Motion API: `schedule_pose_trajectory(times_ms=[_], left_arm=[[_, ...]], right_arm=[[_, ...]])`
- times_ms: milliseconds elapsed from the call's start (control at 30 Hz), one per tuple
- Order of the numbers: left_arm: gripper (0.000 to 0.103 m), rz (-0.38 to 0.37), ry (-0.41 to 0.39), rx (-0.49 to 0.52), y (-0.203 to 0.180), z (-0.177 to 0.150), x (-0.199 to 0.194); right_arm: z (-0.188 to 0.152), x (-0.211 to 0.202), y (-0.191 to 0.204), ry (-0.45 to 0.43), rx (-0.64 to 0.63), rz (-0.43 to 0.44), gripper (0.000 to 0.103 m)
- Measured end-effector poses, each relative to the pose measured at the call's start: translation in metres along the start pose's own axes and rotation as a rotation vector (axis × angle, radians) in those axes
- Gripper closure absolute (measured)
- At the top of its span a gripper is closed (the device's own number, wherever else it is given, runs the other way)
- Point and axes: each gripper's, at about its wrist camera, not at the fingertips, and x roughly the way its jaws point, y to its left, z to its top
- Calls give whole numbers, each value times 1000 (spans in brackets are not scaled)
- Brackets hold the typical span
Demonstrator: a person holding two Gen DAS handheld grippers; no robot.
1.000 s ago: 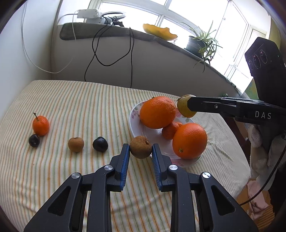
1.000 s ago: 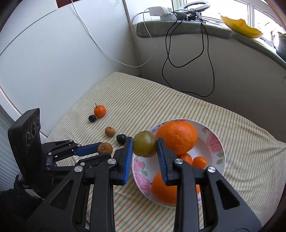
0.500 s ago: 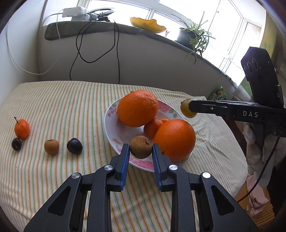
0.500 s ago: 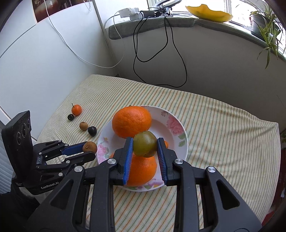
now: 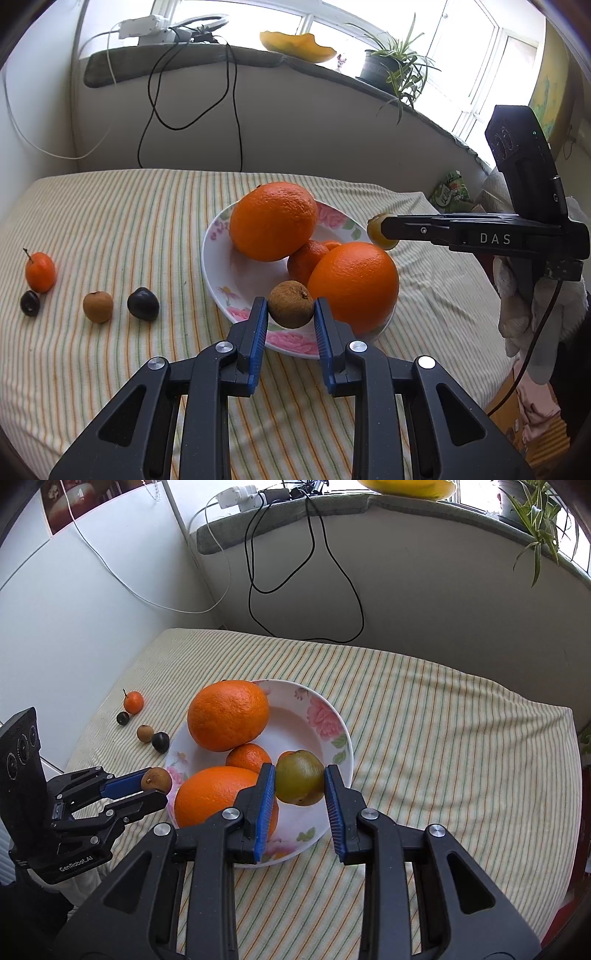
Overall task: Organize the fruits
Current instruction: 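Lower both fruits into the bowl and open both grippers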
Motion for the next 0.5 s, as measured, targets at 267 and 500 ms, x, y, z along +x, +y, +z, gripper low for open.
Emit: schedule_pose_trajectory(times_ms=[267,500], left_arm=[[79,3,1,1,-3,1,1],[75,19,-2,12,-6,0,1]], right_arm=[[-1,3,-2,7,16,4,75],[-1,5,0,10,14,-5,74]])
